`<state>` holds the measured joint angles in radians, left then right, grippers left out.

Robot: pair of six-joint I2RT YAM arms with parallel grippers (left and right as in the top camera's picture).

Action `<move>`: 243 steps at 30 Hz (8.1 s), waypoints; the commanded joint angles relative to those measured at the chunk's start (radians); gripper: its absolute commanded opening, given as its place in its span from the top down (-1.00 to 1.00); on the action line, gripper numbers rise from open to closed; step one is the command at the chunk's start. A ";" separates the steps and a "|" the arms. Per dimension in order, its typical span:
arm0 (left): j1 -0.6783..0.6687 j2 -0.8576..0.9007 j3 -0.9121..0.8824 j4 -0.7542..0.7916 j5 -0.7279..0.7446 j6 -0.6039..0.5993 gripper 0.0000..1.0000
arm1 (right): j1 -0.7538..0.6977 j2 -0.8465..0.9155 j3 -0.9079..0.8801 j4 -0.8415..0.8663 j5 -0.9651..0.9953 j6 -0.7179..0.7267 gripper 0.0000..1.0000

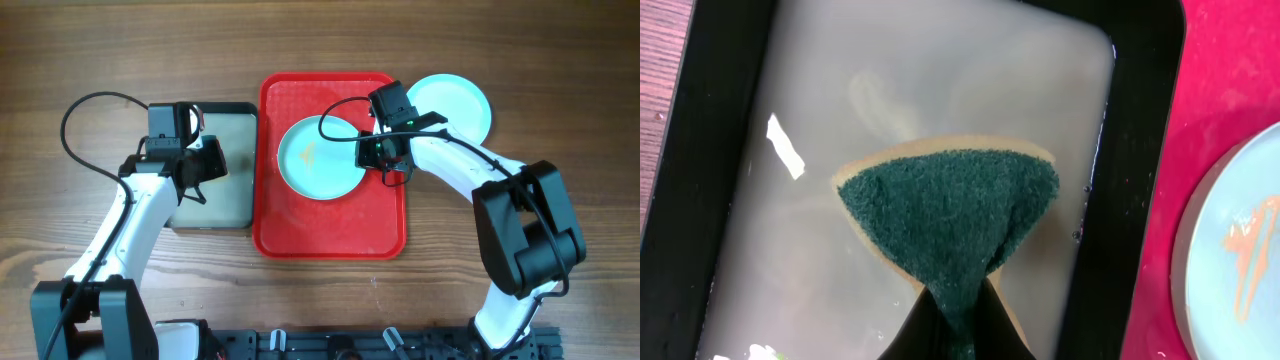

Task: Clean dirty plates on tray and stack at the side
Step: 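Move the left gripper to the black tray and grasp the sponge, then scrub the held light-blue plate with the sponge in the left gripper, then return the sponge to the black tray, release, and raise left arm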

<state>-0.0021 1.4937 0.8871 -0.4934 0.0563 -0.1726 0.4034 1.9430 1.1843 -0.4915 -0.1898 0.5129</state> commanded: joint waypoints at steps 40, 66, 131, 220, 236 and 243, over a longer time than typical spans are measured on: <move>-0.068 0.111 -0.005 0.072 -0.012 0.165 0.89 | 0.003 -0.003 -0.002 0.012 0.032 -0.015 0.91; -0.311 0.192 0.446 -0.246 0.089 0.112 0.92 | 0.003 -0.003 -0.002 0.012 0.032 -0.016 0.91; -0.480 0.566 0.360 -0.059 0.160 -0.211 0.91 | 0.003 -0.027 -0.008 0.020 0.001 -0.072 0.91; -0.481 0.532 0.357 0.001 0.266 -0.124 0.92 | -0.008 -0.050 -0.113 0.182 -0.153 -0.094 0.91; -0.397 0.177 0.359 -0.092 0.193 -0.118 0.92 | -0.008 -0.050 -0.113 0.180 -0.152 -0.094 0.92; -0.198 0.162 0.356 -0.330 -0.116 -0.003 0.86 | -0.008 -0.050 -0.113 0.181 -0.152 -0.094 0.92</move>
<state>-0.2646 1.6493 1.2480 -0.7910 0.0425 -0.2436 0.3912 1.8805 1.0737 -0.3145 -0.3183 0.4400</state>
